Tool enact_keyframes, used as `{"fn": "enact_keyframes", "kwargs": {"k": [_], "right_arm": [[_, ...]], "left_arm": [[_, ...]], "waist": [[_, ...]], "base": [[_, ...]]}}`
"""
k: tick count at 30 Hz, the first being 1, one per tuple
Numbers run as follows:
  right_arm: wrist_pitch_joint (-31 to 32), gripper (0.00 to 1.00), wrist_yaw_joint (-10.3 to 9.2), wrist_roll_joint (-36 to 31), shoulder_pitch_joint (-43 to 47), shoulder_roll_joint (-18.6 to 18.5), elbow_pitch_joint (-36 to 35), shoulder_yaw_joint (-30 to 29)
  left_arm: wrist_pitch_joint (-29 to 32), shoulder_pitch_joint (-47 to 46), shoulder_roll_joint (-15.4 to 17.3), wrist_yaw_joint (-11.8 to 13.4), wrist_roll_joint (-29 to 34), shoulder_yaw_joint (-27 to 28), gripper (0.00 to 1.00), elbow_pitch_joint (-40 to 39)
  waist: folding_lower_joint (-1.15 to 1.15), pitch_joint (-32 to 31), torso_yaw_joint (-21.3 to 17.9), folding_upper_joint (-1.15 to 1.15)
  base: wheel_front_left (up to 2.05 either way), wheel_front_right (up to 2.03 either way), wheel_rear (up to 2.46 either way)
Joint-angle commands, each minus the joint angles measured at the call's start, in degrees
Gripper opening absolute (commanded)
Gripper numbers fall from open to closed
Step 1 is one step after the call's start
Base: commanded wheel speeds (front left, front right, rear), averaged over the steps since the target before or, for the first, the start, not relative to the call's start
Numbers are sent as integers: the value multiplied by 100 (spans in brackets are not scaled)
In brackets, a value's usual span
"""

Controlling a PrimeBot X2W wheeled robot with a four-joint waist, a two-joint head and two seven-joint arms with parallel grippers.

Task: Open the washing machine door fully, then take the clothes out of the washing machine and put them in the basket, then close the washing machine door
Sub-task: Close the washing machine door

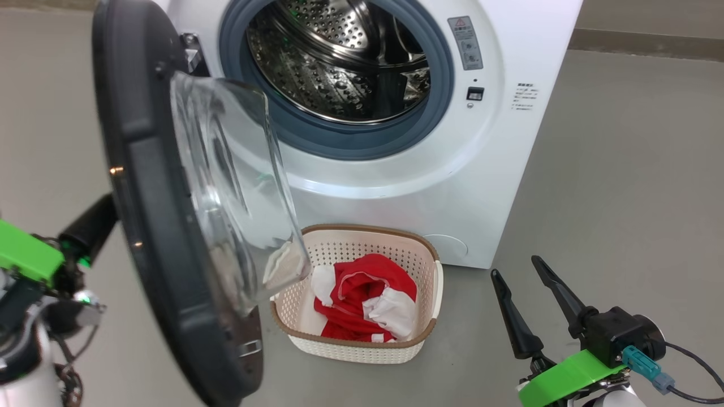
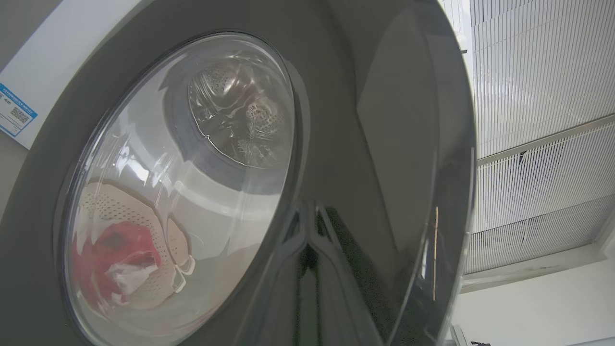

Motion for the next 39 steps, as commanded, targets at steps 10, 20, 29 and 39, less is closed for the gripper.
{"fn": "enact_keyframes", "kwargs": {"k": [10, 20, 29, 39], "right_arm": [[-37, 100, 37, 19, -59, 11, -94, 137], [-37, 100, 37, 9, -34, 11, -91, 167], [-37, 100, 37, -11, -8, 4, -107, 115], [-37, 100, 37, 6, -13, 7, -119, 95]], "left_arm": [[-688, 637, 72, 244, -993, -944, 0, -692], [-1016, 861, 71, 268, -1233, -1231, 0, -800], [-1128, 998, 71, 268, -1356, -1216, 0, -853], [-1752, 1190, 222, -292, -811, -1151, 100, -1063]], "waist": [[0, -127, -234, 0], [0, -163, -337, 0], [0, -153, -361, 0], [0, -132, -347, 0]], "base": [[0, 0, 0], [0, 0, 0], [0, 0, 0], [0, 0, 0]]}}
